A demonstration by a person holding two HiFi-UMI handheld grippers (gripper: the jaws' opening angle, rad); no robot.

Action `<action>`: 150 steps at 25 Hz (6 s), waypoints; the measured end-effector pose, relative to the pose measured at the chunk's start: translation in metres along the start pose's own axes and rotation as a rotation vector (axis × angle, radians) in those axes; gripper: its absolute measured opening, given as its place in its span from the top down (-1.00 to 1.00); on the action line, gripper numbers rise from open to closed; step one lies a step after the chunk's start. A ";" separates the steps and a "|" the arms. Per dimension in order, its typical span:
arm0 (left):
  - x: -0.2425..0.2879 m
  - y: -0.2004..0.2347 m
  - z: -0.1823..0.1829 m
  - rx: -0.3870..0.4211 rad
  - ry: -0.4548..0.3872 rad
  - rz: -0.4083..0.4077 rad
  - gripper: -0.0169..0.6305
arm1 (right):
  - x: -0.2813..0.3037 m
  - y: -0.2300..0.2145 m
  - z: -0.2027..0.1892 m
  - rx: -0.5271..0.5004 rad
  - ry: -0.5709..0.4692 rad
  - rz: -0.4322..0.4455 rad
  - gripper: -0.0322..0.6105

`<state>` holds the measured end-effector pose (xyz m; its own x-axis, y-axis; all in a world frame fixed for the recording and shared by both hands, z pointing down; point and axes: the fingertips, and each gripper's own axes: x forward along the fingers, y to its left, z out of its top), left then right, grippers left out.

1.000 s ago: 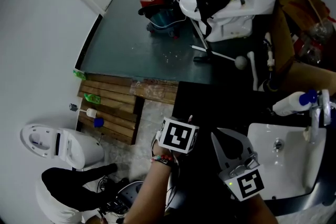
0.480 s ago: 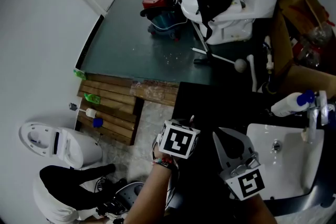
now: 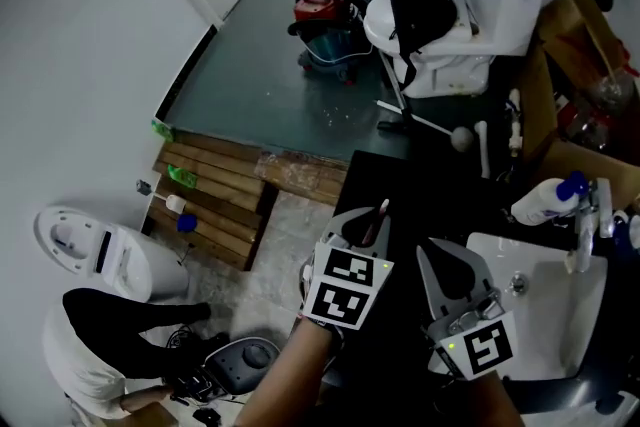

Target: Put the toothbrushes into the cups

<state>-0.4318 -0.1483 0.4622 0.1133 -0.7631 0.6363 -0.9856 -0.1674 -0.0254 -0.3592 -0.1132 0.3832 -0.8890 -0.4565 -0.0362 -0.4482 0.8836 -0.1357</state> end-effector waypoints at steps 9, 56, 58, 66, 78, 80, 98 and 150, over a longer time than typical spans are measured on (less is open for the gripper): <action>-0.067 -0.041 0.050 0.141 -0.330 0.092 0.81 | -0.043 0.021 0.038 -0.066 -0.059 0.067 0.79; -0.206 -0.339 0.106 0.268 -0.903 -0.558 0.81 | -0.323 0.006 0.119 -0.309 -0.131 -0.569 0.79; -0.207 -0.373 0.109 0.264 -0.908 -0.574 0.81 | -0.355 -0.003 0.121 -0.303 -0.136 -0.584 0.79; -0.210 -0.499 0.116 0.258 -0.915 -0.619 0.81 | -0.459 -0.041 0.132 -0.307 -0.141 -0.595 0.79; -0.204 -0.597 0.124 0.203 -0.903 -0.650 0.81 | -0.565 -0.079 0.130 -0.283 -0.144 -0.644 0.79; -0.205 -0.604 0.125 0.204 -0.903 -0.657 0.81 | -0.571 -0.082 0.129 -0.272 -0.152 -0.650 0.79; -0.194 -0.593 0.145 0.222 -0.900 -0.752 0.81 | -0.549 -0.099 0.126 -0.262 -0.116 -0.721 0.79; 0.030 -0.697 0.302 0.189 -0.929 -0.594 0.81 | -0.567 -0.393 0.126 -0.142 -0.136 -0.471 0.79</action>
<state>0.2967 -0.2434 0.2660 0.6876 -0.6870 -0.2349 -0.7176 -0.6923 -0.0757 0.3332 -0.2145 0.3320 -0.5713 -0.8098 -0.1337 -0.8141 0.5798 -0.0332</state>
